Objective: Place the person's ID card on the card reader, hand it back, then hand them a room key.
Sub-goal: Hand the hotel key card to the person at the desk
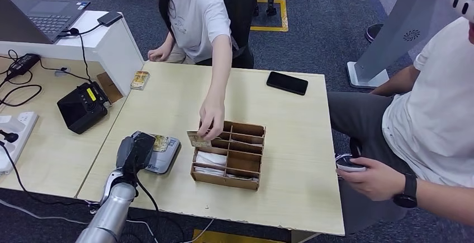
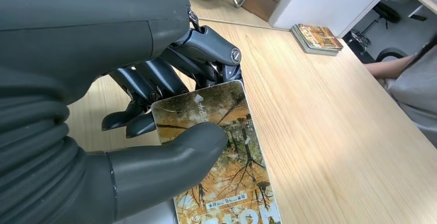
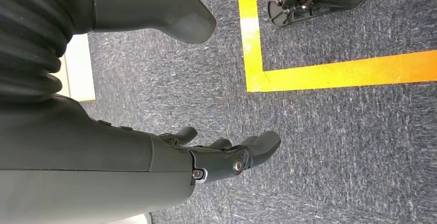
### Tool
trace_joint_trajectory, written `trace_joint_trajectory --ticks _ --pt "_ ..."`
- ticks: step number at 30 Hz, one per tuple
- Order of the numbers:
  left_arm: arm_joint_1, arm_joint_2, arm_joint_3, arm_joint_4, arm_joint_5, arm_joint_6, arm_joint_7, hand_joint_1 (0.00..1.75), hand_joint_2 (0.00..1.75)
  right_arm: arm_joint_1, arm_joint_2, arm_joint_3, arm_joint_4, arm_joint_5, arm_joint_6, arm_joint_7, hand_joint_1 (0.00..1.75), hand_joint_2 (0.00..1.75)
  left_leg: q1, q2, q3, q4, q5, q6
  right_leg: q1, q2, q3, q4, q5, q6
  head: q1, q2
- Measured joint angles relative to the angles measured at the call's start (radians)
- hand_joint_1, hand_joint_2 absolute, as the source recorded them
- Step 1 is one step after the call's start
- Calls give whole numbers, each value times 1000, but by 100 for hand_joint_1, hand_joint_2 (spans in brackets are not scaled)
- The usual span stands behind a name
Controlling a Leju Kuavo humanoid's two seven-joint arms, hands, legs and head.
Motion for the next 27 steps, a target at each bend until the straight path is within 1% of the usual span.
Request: trace_joint_trajectory --ticks 6,12,21,27 --pt "8 -1 -21 26 -126 103 9 175 175 0 0 -1 0 13 0 -4 0 175 0 0 0 0 0 0 0 0 0 0 0 0 0 0" --pt "13 -2 -34 95 -236 206 16 175 175 0 1 -2 0 17 0 -4 0 175 0 0 0 0 0 0 0 0 0 0 0 0 0 0" --pt "1 -1 -46 171 -330 290 40 175 175 -1 2 -6 1 33 -1 -13 0 175 0 0 3 0 0 0 0 -1 4 0 0 0 0 0" --pt "-11 0 -45 205 -338 309 37 175 175 -2 2 -6 1 34 0 -20 0 175 0 -1 5 -1 0 0 0 -2 7 0 0 0 0 0"
